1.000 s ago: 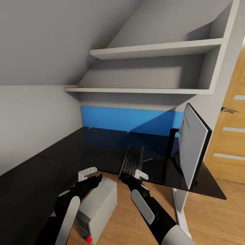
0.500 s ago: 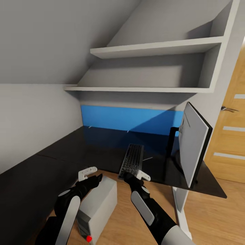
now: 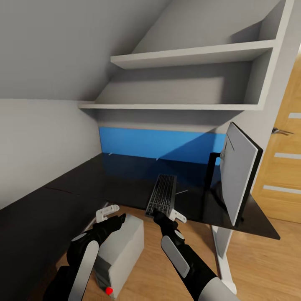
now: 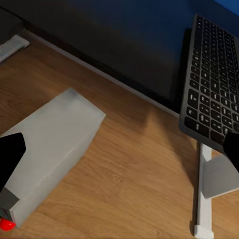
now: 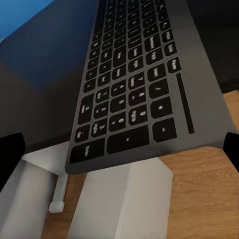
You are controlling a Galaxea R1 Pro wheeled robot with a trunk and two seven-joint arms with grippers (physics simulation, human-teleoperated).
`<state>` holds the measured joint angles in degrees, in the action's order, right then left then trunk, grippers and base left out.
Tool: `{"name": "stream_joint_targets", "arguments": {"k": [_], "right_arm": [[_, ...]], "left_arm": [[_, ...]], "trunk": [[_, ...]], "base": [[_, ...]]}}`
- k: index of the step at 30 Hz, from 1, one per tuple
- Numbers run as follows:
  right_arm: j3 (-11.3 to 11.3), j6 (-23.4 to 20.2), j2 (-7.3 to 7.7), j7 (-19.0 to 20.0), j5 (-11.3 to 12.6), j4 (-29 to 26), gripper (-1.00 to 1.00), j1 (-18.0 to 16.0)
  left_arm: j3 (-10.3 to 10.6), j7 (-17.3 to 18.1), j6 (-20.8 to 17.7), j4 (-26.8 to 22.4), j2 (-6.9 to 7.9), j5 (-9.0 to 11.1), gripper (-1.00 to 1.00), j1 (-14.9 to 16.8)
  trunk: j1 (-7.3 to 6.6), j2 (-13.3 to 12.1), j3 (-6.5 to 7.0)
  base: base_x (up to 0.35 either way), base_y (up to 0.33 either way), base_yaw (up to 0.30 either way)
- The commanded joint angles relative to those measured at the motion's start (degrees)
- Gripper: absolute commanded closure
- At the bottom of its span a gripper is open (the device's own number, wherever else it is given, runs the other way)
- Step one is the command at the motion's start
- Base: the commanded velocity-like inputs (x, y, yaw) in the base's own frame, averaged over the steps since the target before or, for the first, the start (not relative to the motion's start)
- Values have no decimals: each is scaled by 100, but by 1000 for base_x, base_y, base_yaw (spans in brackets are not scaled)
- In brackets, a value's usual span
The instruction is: In the bedroom, organize the workspace by keeping the computer under the desk, ensuring the monitor is on the desk, placing the keyboard on the desk next to the monitor, placing the mouse on the desk next to the keyboard, moving the folder from the swivel chair onto the desk next to the mouse, stacking the notebook on top of the folder with the pen on top of the notebook, and positioning the swivel chair next to the desk.
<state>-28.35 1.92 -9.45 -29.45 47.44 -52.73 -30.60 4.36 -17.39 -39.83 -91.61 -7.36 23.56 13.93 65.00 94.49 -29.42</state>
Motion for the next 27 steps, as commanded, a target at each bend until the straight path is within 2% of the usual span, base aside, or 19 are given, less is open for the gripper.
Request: {"name": "stream_joint_targets", "arguments": {"k": [1, 18, 20, 21, 27], "right_arm": [[-16, 20, 4, -33, 45, -6, -100, -6], [-2, 27, -4, 72, 78, -14, -100, -7], [3, 28, 0, 225, 79, -16, -100, -5], [11, 28, 3, 539, 84, -9, -100, -6], [41, 28, 22, 1137, 227, 15, -100, -7]], "left_arm": [[3, -54, -16, -6, -1, 61, -100, 4], [3, -54, -16, -6, -2, 61, -100, 4], [3, -54, -16, -6, -2, 61, -100, 4], [3, -54, -16, -6, -2, 61, -100, 4], [3, -54, -16, -6, -2, 61, -100, 4]], "trunk": [[22, 45, -25], [396, 727, -330], [440, 807, -366], [462, 847, -384], [593, 1088, -492]], "base": [[0, 0, 0], [0, 0, 0], [0, 0, 0], [0, 0, 0], [0, 0, 0]]}}
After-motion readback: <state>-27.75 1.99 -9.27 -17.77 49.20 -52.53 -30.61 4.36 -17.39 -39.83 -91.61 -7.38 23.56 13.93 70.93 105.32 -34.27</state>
